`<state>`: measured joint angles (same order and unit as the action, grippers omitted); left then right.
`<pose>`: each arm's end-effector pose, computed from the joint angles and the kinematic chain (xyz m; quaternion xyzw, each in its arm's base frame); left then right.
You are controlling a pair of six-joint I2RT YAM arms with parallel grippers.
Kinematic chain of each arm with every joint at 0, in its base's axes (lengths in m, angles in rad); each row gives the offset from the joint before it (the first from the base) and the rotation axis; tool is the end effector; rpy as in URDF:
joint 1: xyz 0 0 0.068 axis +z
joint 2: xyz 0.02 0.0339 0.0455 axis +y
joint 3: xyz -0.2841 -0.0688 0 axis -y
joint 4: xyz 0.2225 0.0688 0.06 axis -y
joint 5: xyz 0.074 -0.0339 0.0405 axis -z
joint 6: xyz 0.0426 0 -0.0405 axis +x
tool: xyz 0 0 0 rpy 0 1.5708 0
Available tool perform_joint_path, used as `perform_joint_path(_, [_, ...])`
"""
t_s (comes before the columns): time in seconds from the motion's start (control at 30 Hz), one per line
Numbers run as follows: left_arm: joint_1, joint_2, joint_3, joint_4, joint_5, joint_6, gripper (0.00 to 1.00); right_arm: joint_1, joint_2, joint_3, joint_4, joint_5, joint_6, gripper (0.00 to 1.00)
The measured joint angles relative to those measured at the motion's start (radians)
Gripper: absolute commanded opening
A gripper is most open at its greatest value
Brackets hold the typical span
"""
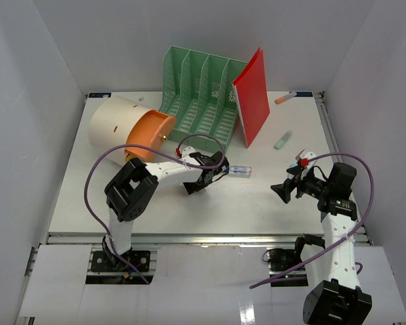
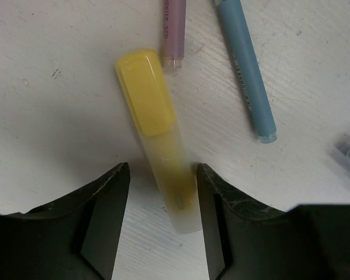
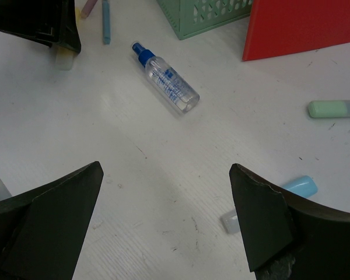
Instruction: Organize the desk
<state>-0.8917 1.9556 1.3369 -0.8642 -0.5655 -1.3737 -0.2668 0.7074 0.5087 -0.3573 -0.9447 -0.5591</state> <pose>0.2391 -0.2598 0.1871 -0.2409 0.9287 0.0800 0.2703 0.1230 0.0022 0.2608 -0.3321 0.7378 0.1906 0.5559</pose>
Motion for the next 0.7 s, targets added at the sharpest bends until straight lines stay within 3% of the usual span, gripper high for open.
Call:
perform_joint_path(0.1, [0.001, 0.0, -0.001, 0.0, -0.002, 0.007, 0.32, 0.0, 0.0, 0.0, 0.0, 0.0, 0.0, 0.96])
perform_joint_path(0.2, [0.002, -0.005, -0.009, 0.007, -0.003, 0.01, 0.22, 0.0, 0.0, 0.0, 0.0, 0.0, 0.0, 0.96])
perform_joint_path(0.53, [-0.018, -0.139, -0.192, 0.043, -0.012, 0.014, 0.16, 0.0, 0.0, 0.0, 0.0, 0.0, 0.001, 0.96])
perform_joint_path(0.63, [-0.048, -0.178, -0.236, 0.034, -0.008, 0.04, 0.11, 0.0, 0.0, 0.0, 0.0, 0.0, 0.001, 0.96])
perform_joint_path(0.7, [-0.078, -0.21, -0.255, 0.032, 0.003, 0.1, 0.0, 0.0, -0.001, 0.0, 0.0, 0.0, 0.001, 0.96])
